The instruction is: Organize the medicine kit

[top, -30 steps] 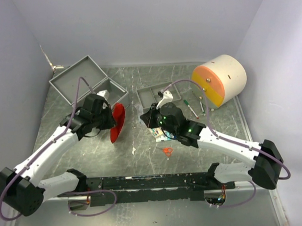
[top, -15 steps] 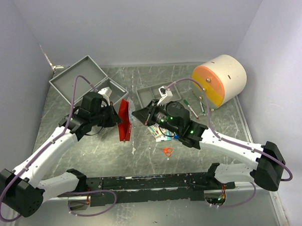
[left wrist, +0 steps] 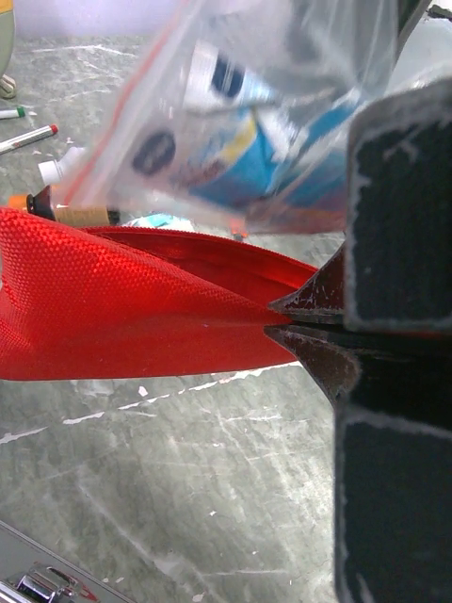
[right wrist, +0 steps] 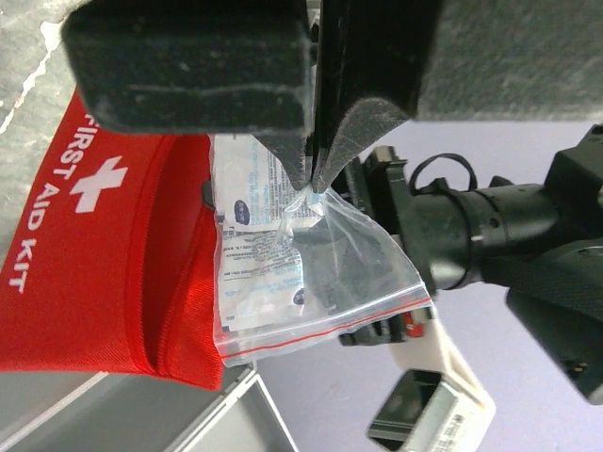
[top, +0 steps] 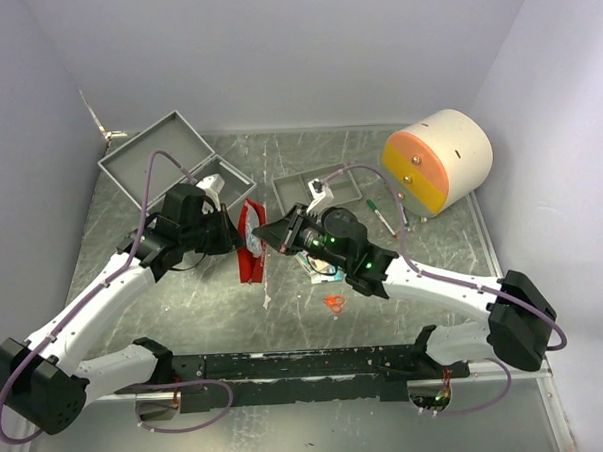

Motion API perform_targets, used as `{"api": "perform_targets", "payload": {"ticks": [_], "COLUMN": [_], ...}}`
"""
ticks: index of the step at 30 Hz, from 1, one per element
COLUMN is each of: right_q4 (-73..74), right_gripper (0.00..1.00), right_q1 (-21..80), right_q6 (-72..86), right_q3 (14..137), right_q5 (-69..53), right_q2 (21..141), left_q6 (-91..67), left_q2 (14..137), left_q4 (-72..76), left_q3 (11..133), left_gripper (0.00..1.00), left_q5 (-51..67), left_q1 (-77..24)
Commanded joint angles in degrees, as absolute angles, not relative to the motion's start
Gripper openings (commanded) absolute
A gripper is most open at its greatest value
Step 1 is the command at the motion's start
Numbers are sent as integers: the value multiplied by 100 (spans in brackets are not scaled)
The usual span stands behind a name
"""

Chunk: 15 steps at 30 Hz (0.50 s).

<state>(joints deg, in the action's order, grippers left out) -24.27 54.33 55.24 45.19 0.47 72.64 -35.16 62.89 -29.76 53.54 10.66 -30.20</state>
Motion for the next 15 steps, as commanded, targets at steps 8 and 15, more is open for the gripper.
{"api": "perform_targets", "payload": {"ticks": [8, 15], "right_q4": [-3096, -2874], "right_gripper": [0, 0], "right_q1": [5407, 5412], "right_q6": [6846, 7500], "right_q3": [4114, 4135], "right_q5": [451, 806], "right_q2": [7638, 7708], "left_q6": [-3631, -3648], "left_q2": [6292, 6308], "left_q4": [-2952, -2914], "left_q3": [5578, 5524], "left_gripper": [7, 7], "left_q5": [1345, 1459], "left_q1": [-3016, -3022]}}
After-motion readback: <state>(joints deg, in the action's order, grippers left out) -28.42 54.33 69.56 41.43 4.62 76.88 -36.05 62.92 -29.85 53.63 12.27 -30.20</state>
